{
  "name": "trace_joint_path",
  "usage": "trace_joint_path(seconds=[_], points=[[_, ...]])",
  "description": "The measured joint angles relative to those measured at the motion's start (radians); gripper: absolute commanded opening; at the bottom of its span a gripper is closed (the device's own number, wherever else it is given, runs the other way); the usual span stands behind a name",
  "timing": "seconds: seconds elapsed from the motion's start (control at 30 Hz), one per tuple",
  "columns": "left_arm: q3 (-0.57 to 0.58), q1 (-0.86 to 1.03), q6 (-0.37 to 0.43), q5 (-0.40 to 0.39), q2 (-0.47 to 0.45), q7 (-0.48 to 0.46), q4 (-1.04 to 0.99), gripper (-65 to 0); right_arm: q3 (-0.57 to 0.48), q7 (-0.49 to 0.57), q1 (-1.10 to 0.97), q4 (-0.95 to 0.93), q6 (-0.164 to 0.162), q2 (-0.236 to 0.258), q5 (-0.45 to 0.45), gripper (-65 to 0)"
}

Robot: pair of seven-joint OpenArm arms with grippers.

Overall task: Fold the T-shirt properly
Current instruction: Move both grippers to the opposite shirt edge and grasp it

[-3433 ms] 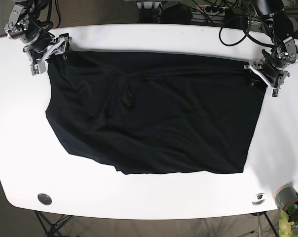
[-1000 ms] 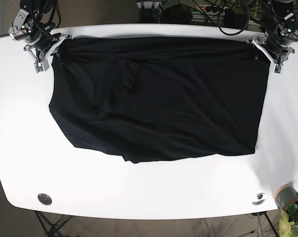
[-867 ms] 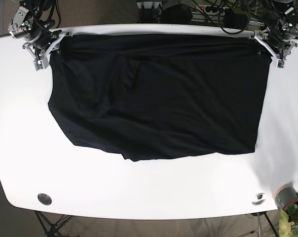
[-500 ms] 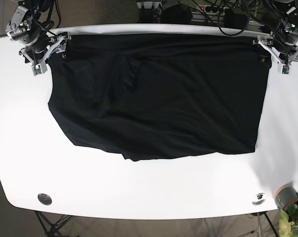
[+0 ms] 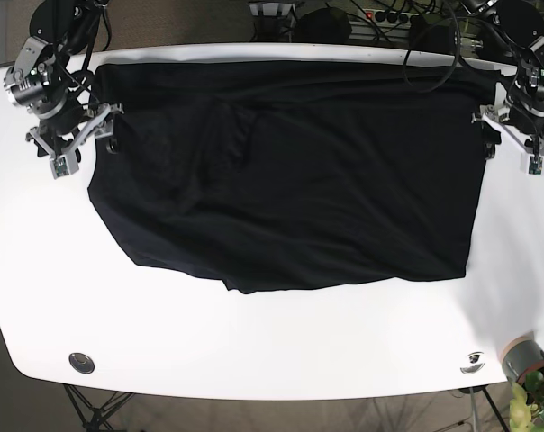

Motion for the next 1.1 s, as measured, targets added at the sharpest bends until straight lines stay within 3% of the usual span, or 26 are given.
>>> trace_joint_path(seconds=[0.1, 0.23, 0.33, 0.47, 0.63, 0.73, 0.9, 1.1], points=[[0.001, -0.066, 0.008, 0.001, 0.003, 0.000, -0.003, -21.7, -0.039, -0.006, 0.057, -0.027, -0.001, 0.012, 0.000, -19.8], [0.045, -0.165, 0.124, 0.078, 0.001, -0.001, -0.045, -21.7, -0.098, 0.000, 0.149, -0.087, -0.002, 0.037, 0.004, -19.8], [0.093, -0.219, 0.166, 0.125, 0.005, 0.001, -0.093, -21.7, -0.140, 0.000, 0.204, -0.150, -0.045, 0.051, 0.006, -19.8], [0.097, -0.281, 0.174, 0.143, 0.008, -0.005, -0.125, -21.7, -0.184, -0.003, 0.304, -0.259, -0.065, 0.079, 0.001, -19.8], [0.097, -0.304, 0.177, 0.153, 0.006, -0.001, -0.159, -21.7, -0.222, 0.016, 0.436, -0.418, -0.067, 0.102, -0.005, -19.8], [0.097, -0.306, 0.177, 0.151, 0.007, 0.000, -0.159, -21.7, -0.284, 0.089, 0.517, -0.531, -0.060, 0.127, -0.018, -19.8], [0.095, -0.299, 0.174, 0.147, 0.007, -0.002, -0.161, -21.7, -0.359, 0.215, 0.666, -0.793, -0.067, 0.133, -0.189, -19.8], [0.088, -0.261, 0.175, 0.148, 0.021, -0.002, -0.162, -21.7, -0.366, 0.385, 0.789, -1.054, -0.065, 0.127, -0.296, -19.8]])
